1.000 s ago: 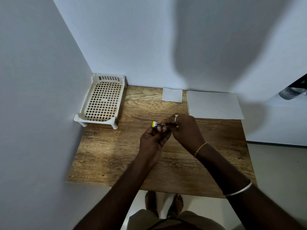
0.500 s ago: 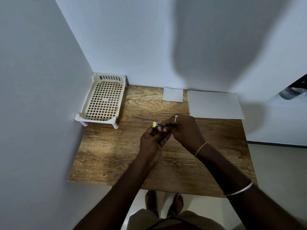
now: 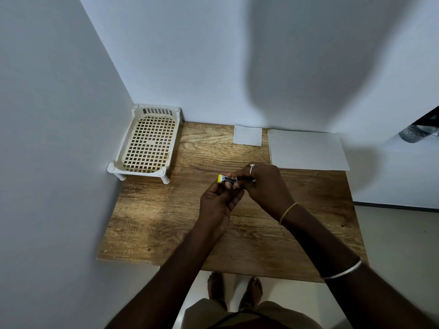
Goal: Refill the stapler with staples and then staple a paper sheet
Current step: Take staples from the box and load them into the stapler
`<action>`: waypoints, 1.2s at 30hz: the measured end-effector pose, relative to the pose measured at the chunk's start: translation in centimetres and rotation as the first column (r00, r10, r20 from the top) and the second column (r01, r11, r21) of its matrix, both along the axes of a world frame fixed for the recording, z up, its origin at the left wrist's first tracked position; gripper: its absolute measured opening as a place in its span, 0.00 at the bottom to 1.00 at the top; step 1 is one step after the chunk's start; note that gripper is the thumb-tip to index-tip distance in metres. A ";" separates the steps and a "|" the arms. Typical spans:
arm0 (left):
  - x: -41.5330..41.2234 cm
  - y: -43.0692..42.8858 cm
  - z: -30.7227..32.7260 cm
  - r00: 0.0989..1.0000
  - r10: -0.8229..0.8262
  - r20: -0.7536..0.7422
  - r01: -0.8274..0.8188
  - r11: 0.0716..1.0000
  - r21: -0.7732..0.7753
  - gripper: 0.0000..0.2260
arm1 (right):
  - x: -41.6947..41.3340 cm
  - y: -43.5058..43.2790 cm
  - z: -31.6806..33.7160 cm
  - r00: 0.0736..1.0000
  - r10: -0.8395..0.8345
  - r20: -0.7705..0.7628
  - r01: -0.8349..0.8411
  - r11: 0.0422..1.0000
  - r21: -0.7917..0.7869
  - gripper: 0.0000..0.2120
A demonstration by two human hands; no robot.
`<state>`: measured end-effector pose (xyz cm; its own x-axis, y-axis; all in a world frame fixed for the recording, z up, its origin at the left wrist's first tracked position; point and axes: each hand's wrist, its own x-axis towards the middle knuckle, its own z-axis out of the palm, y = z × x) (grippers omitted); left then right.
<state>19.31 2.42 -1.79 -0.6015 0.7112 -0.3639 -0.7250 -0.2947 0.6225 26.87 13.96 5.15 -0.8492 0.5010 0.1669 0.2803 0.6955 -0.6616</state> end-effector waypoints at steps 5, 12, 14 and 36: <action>-0.2 0.0 -0.2 1.000 -0.007 -0.003 0.007 1.000 -0.007 0.14 | 0.0 0.1 0.0 1.000 0.006 0.003 -0.006 1.000 -0.014 0.13; -0.1 -0.1 -0.1 1.000 0.001 -0.007 -0.001 1.000 -0.029 0.13 | -0.1 0.1 0.2 0.995 0.060 0.080 -0.063 0.997 0.033 0.13; -0.1 -0.1 0.1 1.000 0.007 -0.004 -0.007 1.000 -0.029 0.12 | 0.0 0.0 0.2 0.991 0.088 0.100 -0.097 0.991 0.095 0.14; -0.2 0.3 1.6 0.993 0.024 0.114 -0.015 0.997 -0.079 0.12 | 1.1 0.1 -0.4 0.995 0.092 0.030 -0.096 0.976 0.198 0.11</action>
<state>19.16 2.74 -0.22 -0.5661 0.6663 -0.4854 -0.7877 -0.2637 0.5568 27.97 14.05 4.78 -0.8951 0.3774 0.2374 0.2194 0.8364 -0.5023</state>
